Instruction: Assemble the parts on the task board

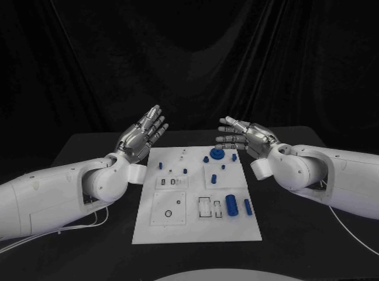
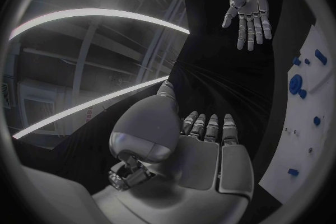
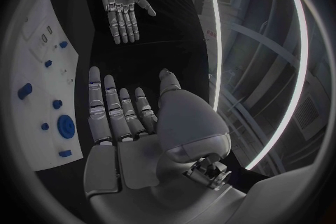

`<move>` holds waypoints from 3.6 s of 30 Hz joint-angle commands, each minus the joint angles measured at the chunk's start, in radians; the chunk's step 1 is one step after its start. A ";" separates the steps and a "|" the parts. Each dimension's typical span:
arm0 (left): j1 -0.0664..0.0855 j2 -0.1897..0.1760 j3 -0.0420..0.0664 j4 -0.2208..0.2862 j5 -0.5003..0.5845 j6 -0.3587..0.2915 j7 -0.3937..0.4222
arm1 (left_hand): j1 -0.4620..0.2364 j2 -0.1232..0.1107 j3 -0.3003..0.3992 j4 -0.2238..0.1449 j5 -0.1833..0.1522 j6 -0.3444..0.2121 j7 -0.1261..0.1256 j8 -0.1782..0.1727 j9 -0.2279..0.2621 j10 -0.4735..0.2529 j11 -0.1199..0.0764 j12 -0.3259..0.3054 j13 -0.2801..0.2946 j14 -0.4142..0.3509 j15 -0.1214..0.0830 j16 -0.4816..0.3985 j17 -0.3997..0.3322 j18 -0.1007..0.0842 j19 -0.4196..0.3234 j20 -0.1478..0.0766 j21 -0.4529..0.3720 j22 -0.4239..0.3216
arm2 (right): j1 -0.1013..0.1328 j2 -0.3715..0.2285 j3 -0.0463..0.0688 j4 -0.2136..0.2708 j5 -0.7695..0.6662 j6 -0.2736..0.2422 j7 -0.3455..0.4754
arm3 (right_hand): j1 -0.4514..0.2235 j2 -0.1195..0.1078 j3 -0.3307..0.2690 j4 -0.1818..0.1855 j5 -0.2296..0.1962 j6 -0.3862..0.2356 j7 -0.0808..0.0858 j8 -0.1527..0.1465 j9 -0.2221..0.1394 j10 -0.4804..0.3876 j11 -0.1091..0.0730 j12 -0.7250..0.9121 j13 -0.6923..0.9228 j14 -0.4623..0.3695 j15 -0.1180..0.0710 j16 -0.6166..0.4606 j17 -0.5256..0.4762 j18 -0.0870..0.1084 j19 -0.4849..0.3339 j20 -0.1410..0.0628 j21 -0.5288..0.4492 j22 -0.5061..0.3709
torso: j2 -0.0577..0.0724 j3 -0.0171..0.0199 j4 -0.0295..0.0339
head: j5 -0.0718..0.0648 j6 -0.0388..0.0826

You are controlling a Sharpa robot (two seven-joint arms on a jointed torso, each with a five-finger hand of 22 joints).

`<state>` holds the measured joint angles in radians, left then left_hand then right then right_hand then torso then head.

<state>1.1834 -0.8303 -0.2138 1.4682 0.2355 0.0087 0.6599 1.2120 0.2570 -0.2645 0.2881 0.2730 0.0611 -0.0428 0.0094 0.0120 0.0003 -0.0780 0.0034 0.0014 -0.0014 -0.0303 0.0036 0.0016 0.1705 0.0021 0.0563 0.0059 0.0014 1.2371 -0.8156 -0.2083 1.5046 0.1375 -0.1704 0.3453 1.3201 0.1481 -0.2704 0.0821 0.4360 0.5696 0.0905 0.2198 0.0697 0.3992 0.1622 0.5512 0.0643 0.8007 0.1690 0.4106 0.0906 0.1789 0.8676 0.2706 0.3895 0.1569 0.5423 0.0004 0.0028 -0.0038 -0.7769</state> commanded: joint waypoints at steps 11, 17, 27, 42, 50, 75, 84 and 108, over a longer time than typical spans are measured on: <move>-0.005 -0.059 0.001 0.014 -0.112 0.089 -0.014 | 0.033 0.010 0.009 0.003 0.050 0.012 0.014 0.005 0.002 0.000 0.016 -0.003 -0.001 0.001 -0.005 -0.004 -0.002 0.010 -0.002 0.029 -0.006 -0.001 | 0.088 0.036 0.001 -0.039 -0.775 -0.028 -0.227 | 0.174 -0.010 0.032 -0.094 -0.098 0.159 0.033 0.028 -0.001 0.234 -0.041 -0.005 -0.002 0.429 -0.144 0.123 0.049 0.005 0.354 -0.146 0.168 0.063 | 0.002 -0.0006 0.0022 | -0.018 -0.062; -0.004 -0.093 0.001 0.060 -0.122 0.087 -0.004 | 0.057 0.008 0.011 0.002 0.081 0.035 0.028 0.011 0.006 0.000 0.028 -0.003 -0.001 0.001 -0.018 -0.004 -0.002 0.009 -0.002 0.035 -0.006 -0.001 | 0.148 0.050 0.001 -0.038 -1.293 -0.040 -0.323 | 0.207 -0.025 0.075 -0.101 -0.156 0.219 0.022 0.011 -0.003 0.347 -0.063 -0.086 -0.004 0.547 -0.188 0.232 0.118 0.000 0.445 -0.186 0.286 0.138 | 0.008 -0.0032 0.0062 | -0.035 -0.081; 0.001 -0.132 0.002 0.118 -0.228 0.022 0.108 | 0.099 -0.003 0.013 0.003 0.130 0.065 0.011 0.020 0.009 0.000 0.010 -0.003 -0.001 0.001 -0.047 -0.004 -0.002 0.010 -0.002 0.002 -0.006 -0.001 | 0.189 0.092 0.001 -0.070 -2.041 -0.001 -0.341 | 0.157 -0.101 0.176 -0.048 -0.241 0.294 -0.101 -0.043 0.004 0.516 -0.139 -0.249 -0.003 0.648 -0.240 0.430 0.252 -0.050 0.555 -0.234 0.715 0.639 | 0.042 -0.0097 0.0148 | -0.017 -0.080; 0.005 -0.129 0.002 0.113 -0.249 0.052 0.076 | 0.126 0.001 0.019 0.002 0.152 0.078 0.034 0.019 0.010 0.000 0.038 -0.003 -0.001 0.001 -0.030 -0.004 -0.002 0.007 -0.002 -0.009 -0.006 -0.001 | 0.195 0.105 0.001 -0.097 -2.150 0.012 -0.318 | 0.148 -0.159 0.278 0.000 -0.206 0.325 -0.095 -0.103 0.003 0.612 -0.147 -0.411 -0.002 0.659 -0.256 0.608 0.447 -0.070 0.571 -0.252 0.842 0.821 | 0.110 -0.0123 0.0529 | -0.047 -0.018; 0.005 -0.130 0.002 0.110 -0.249 0.064 0.067 | 0.136 0.001 0.021 0.002 0.154 0.053 -0.003 0.012 0.007 0.000 0.035 -0.003 -0.001 0.001 -0.026 -0.004 -0.002 0.005 -0.002 -0.005 -0.006 -0.001 | 0.190 0.116 0.001 -0.123 -2.153 0.008 -0.322 | 0.138 -0.176 0.295 0.009 -0.229 0.306 -0.094 -0.120 0.001 0.614 -0.145 -0.429 0.000 0.656 -0.256 0.621 0.459 -0.069 0.565 -0.254 0.846 0.826 | 0.127 -0.0145 0.0732 | -0.066 -0.012; 0.005 -0.124 0.002 0.094 -0.249 0.083 0.072 | 0.158 0.002 0.029 -0.005 0.190 0.051 -0.003 0.012 0.007 0.000 0.040 -0.003 -0.001 0.001 -0.014 -0.004 -0.002 0.004 -0.002 0.004 -0.006 -0.001 | 0.131 0.173 0.001 -0.238 -2.154 -0.031 -0.266 | 0.132 -0.185 0.320 0.015 -0.226 0.310 -0.087 -0.125 0.001 0.626 -0.142 -0.441 0.000 0.655 -0.254 0.639 0.482 -0.073 0.565 -0.252 0.862 0.855 | 0.161 -0.0247 0.0894 | -0.083 0.013; 0.005 -0.121 0.002 0.087 -0.249 0.090 0.071 | 0.166 0.001 0.033 -0.008 0.206 0.052 0.001 0.013 0.008 0.000 0.043 -0.003 -0.001 0.001 -0.010 -0.004 -0.002 0.002 -0.002 0.005 -0.006 -0.001 | 0.120 0.183 0.001 -0.258 -2.154 -0.041 -0.251 | 0.131 -0.191 0.333 0.017 -0.227 0.332 -0.080 -0.118 0.005 0.625 -0.141 -0.450 0.000 0.654 -0.253 0.648 0.492 -0.075 0.564 -0.250 0.871 0.871 | 0.157 -0.0259 0.0888 | -0.083 0.005; 0.005 -0.113 0.002 0.069 -0.249 0.137 0.068 | 0.190 -0.001 0.046 -0.022 0.254 0.056 0.009 0.014 0.008 0.000 0.044 -0.003 -0.001 0.001 0.006 -0.004 -0.002 0.003 -0.002 0.027 -0.006 -0.001 | 0.056 0.229 0.001 -0.378 -2.118 -0.165 -0.184 | 0.130 -0.209 0.436 0.026 -0.186 0.385 -0.094 -0.114 0.021 0.622 -0.130 -0.478 0.002 0.645 -0.245 0.649 0.493 -0.078 0.550 -0.241 0.885 0.906 | 0.147 -0.0289 0.0873 | -0.070 -0.030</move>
<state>1.1858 -0.9445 -0.2134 1.5361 -0.0110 0.1208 0.6764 1.3904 0.2540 -0.2254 0.2659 0.5232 0.1200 -0.0409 0.0243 0.0196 0.0018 -0.0409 0.0034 0.0009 -0.0014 -0.0303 0.0036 0.0011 0.1704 0.0007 0.0757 0.0059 0.0017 1.2980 -0.5882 -0.2076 1.1321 -1.9873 -0.2800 0.1376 1.4540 -0.0544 0.1617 0.1090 0.2535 0.9456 -0.0026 0.1077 0.0899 1.0164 0.0334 0.0734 0.0650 1.4479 -0.0759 1.0539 0.5826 0.1090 1.4238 0.0288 1.2691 1.0625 0.6906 -0.0285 0.0900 -0.0751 -0.8051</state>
